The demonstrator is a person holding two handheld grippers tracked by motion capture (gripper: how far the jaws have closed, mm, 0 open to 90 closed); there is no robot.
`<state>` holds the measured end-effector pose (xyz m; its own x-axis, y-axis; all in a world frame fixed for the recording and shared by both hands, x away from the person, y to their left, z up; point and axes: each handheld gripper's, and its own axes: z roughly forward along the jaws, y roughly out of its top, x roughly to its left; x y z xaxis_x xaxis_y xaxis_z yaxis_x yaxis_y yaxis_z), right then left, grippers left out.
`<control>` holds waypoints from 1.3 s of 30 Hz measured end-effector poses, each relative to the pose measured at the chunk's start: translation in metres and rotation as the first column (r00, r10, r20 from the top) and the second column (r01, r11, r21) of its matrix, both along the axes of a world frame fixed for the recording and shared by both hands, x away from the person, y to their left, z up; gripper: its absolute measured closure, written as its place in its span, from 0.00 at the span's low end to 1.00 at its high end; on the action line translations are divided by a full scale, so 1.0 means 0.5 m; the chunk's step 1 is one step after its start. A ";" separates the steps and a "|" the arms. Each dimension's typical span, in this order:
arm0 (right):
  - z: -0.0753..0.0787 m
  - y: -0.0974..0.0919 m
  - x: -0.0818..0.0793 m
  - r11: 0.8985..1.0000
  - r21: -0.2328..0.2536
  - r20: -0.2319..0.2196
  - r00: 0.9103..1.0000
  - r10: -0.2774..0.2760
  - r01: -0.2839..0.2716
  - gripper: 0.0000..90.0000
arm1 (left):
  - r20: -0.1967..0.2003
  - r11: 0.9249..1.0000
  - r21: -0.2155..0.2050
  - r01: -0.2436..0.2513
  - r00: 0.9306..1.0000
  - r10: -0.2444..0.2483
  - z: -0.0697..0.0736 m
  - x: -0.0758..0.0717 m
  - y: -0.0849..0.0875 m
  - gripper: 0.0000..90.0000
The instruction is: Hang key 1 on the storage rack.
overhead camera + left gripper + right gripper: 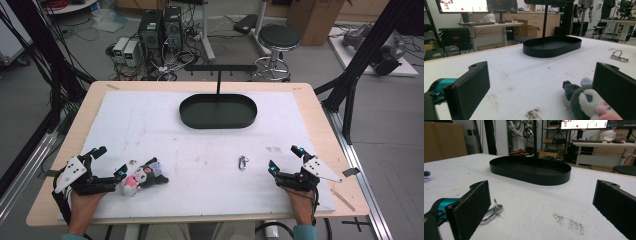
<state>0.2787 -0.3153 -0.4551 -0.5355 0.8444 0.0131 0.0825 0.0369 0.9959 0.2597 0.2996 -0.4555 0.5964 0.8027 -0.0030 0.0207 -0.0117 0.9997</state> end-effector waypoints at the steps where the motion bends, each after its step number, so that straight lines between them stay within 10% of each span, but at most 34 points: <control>1: 0.000 0.000 0.000 1.000 0.001 -0.006 1.000 0.003 -0.003 0.01 | 0.000 1.000 -0.003 0.001 1.000 -0.001 0.000 0.000 0.000 0.02; 24: 0.000 0.000 -0.001 1.000 0.006 -0.001 1.000 -0.003 0.003 0.01 | 0.014 1.000 -0.011 0.024 1.000 -0.024 0.027 -0.005 0.003 0.02; 32: 0.000 0.000 0.000 1.000 0.006 -0.004 1.000 -0.002 0.002 0.01 | -0.024 0.995 0.066 0.075 0.997 -0.074 0.073 -0.005 0.004 0.02; 39: 0.000 0.000 0.000 1.000 0.002 0.003 1.000 -0.002 0.002 0.01 | -0.107 0.969 0.197 0.148 0.986 -0.129 0.117 -0.002 -0.014 0.02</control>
